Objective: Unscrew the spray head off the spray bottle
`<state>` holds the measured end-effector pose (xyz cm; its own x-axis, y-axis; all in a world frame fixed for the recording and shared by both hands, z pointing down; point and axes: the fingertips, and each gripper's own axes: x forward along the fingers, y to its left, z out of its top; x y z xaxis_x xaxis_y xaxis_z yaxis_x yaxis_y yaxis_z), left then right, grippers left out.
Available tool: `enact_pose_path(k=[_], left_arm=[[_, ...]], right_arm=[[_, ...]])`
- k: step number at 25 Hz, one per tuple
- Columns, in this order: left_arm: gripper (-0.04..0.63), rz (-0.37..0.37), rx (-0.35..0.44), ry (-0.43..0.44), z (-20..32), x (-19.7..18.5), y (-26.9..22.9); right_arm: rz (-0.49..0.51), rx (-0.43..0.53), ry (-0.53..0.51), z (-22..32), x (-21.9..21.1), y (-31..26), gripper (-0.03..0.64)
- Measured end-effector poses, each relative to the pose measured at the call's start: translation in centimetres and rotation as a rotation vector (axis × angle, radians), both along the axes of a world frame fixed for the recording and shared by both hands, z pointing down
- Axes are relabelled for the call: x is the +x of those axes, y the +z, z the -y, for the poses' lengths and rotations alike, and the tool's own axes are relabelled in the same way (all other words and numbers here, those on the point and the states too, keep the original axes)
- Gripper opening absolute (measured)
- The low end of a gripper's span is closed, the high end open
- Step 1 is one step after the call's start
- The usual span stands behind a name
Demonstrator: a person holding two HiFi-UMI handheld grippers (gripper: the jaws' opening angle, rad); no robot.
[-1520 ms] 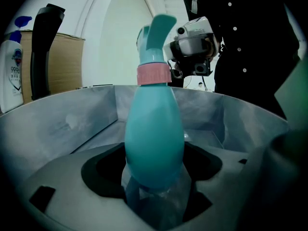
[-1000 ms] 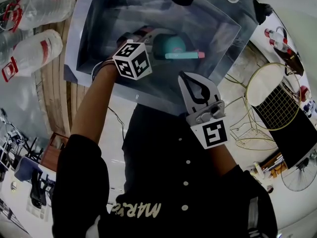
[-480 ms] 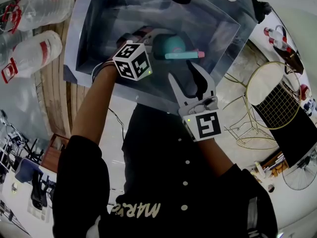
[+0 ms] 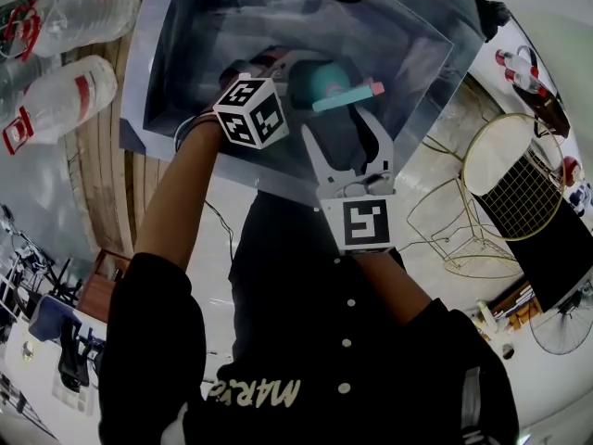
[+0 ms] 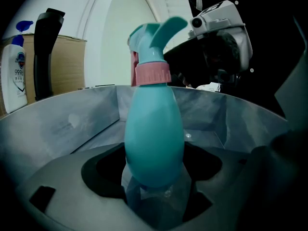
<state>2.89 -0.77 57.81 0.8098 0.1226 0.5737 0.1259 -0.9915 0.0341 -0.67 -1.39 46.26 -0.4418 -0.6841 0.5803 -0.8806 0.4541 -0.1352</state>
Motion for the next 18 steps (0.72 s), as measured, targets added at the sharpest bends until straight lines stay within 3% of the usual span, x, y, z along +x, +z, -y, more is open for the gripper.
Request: enact_pose_path(k=[9, 18], left_arm=[[0.386, 0.014, 0.003, -0.009, 0.1, 0.0, 0.1], [0.386, 0.021, 0.017, 0.0, -0.2, 0.1, 0.0]], right_arm=[[-0.048, 0.026, -0.033, 1.3, 0.0, 0.5, 0.278], [-0.097, 0.073, -0.113, 2.6, -0.5, 0.7, 0.228]])
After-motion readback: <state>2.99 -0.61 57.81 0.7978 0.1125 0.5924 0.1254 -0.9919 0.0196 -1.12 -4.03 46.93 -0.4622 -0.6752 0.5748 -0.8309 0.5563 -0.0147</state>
